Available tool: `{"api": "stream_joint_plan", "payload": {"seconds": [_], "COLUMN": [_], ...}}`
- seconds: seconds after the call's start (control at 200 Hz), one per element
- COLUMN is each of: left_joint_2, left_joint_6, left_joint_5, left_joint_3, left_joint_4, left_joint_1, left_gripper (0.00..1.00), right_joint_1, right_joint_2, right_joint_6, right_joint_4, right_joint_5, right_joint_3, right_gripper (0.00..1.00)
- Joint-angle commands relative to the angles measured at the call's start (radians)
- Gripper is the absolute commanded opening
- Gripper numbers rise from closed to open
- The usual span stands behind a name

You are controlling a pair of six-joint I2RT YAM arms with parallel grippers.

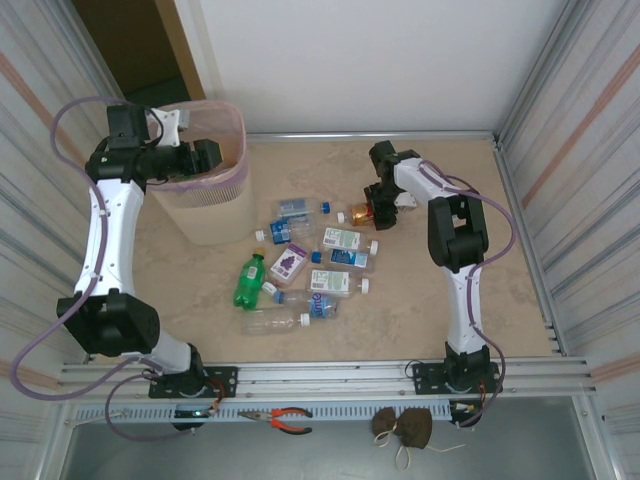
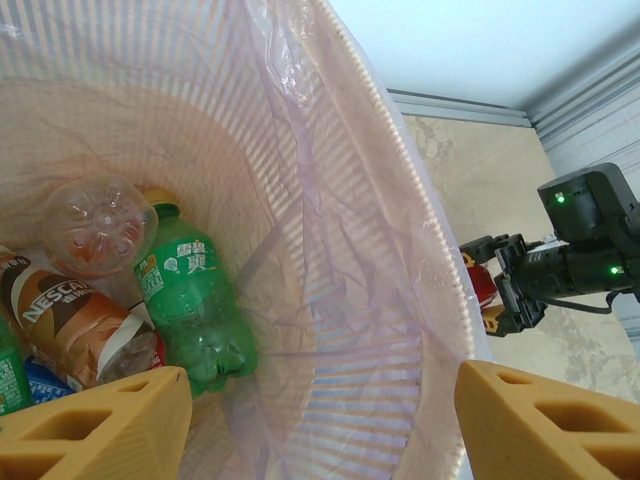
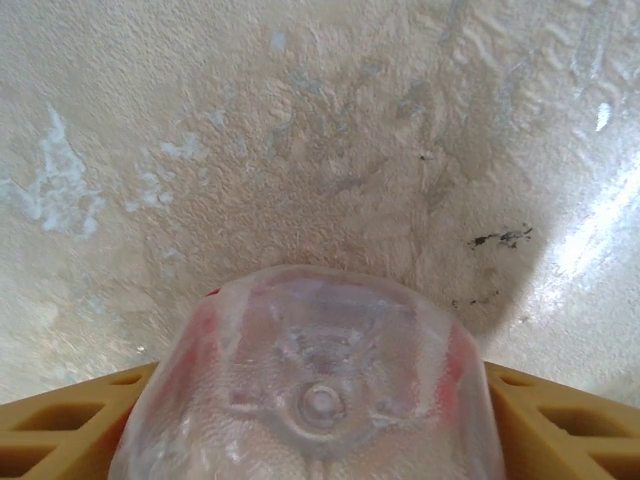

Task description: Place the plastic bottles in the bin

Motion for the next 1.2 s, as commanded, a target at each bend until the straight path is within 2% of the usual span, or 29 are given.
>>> {"api": "stream_joint_plan", "payload": {"seconds": [0.0,0.145,0.366,0.591,0.731,0.862,1.057,1.192], "left_joint_2": [-0.033,-0.039,-0.067,-0.139,-0.184,-0.22,-0.261,-0.277], "left_joint_6": [0.021,0.024,0.02,-0.005,-0.029,-0.02,0.019,0.038], "left_joint_5": [0.02,0.019,0.034,0.101,0.183,0.226,0.253,0.283], "left_joint_3": [0.013,0.018,0.025,-0.004,-0.019,-0.021,-0.037,-0.083], "left_joint_4": [-0.018,-0.024,-0.015,0.082,0.169,0.234,0.328,0.427], "left_joint_1": [-0.004,-0.004,-0.004,-0.005,-0.018,-0.074,-0.2,-0.291], "left_gripper": [0.7,0.7,0.7,0.7,0.7,0.71,0.73,0.75], "right_joint_1": [-0.008,-0.015,-0.027,-0.032,-0.036,-0.035,-0.038,-0.037], "right_joint_2": [0.003,-0.036,-0.157,-0.34,-0.485,-0.637,-0.822,-0.939], "right_joint_6": [0.041,0.051,0.011,-0.155,-0.358,-0.631,-0.948,-1.112], "right_joint_4": [-0.012,0.006,0.029,0.114,0.314,0.574,0.726,0.825], "right_joint_5": [0.005,0.008,0.065,0.151,0.143,0.044,-0.172,-0.325], "right_joint_3": [-0.005,-0.041,-0.086,-0.181,-0.304,-0.449,-0.535,-0.598], "right_gripper": [0.66,0.6,0.58,0.53,0.48,0.46,0.45,0.46]}}
